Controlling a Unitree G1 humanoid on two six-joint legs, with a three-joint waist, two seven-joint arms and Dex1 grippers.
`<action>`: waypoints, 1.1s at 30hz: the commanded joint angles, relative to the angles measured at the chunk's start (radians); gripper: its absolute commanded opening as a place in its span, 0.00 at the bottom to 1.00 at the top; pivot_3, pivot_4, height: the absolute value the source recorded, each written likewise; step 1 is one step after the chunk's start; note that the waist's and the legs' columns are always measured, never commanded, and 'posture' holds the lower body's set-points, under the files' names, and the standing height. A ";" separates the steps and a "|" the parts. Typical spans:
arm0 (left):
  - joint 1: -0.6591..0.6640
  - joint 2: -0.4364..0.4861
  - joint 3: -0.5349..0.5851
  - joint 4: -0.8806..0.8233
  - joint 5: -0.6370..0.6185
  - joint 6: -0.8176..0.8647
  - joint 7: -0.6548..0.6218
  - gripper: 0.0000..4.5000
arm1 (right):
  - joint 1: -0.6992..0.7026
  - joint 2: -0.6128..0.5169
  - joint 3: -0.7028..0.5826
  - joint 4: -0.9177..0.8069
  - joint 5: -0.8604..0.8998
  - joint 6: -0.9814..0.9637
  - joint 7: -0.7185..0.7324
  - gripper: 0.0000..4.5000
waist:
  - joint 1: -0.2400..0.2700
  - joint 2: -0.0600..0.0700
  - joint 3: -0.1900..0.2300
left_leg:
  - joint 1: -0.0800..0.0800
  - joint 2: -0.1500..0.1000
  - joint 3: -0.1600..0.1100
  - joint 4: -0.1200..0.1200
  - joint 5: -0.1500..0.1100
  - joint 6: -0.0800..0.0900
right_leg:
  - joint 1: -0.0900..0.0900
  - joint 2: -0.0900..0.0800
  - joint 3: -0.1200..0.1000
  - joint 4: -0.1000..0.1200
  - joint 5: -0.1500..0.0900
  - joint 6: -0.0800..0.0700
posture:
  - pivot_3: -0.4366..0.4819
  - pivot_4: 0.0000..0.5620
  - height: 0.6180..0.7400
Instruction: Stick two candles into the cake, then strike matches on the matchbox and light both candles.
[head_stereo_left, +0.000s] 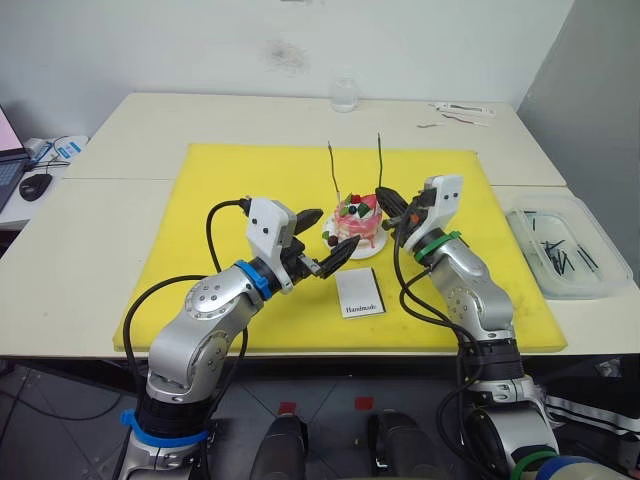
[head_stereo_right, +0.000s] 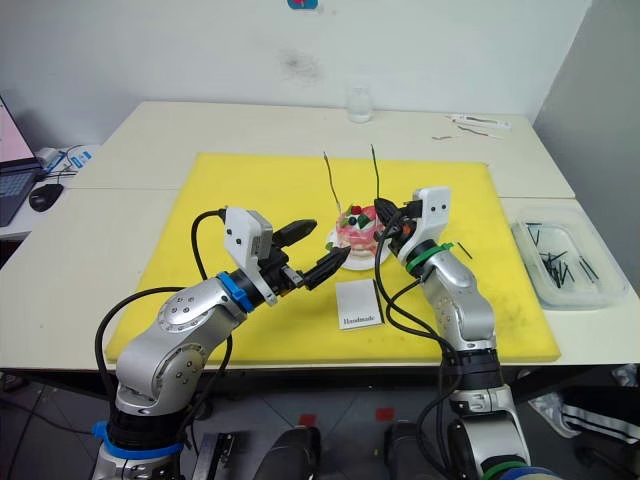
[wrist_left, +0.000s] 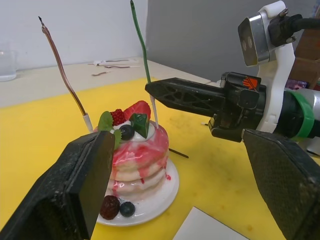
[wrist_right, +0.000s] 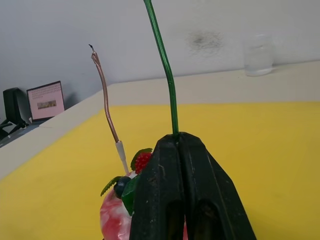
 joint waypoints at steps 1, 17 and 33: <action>-0.008 0.003 0.008 -0.044 -0.014 -0.011 -0.003 1.00 | -0.008 -0.005 -0.006 -0.007 -0.004 -0.031 0.001 0.00 | 0.000 0.000 0.000 | 0.000 0.000 0.000 0.000 0.000 0.000 | 0.000 0.000 0.000 0.000 0.000 0.000 | 0.48 0.27 1.00; -0.016 -0.003 0.006 -0.032 -0.012 -0.010 0.001 1.00 | 0.016 0.008 -0.004 0.000 -0.012 -0.030 -0.012 0.00 | 0.000 0.000 0.000 | 0.000 0.000 0.000 0.000 0.000 0.000 | 0.000 0.000 0.000 0.000 0.000 0.000 | 0.48 0.27 1.00; -0.029 -0.015 0.002 -0.021 -0.009 -0.013 0.004 1.00 | 0.087 0.024 0.019 -0.084 0.000 -0.032 -0.003 0.00 | 0.000 0.000 0.000 | -0.001 0.000 0.000 -0.001 0.000 0.000 | -0.001 0.000 0.000 -0.001 0.000 0.000 | 0.48 0.27 1.00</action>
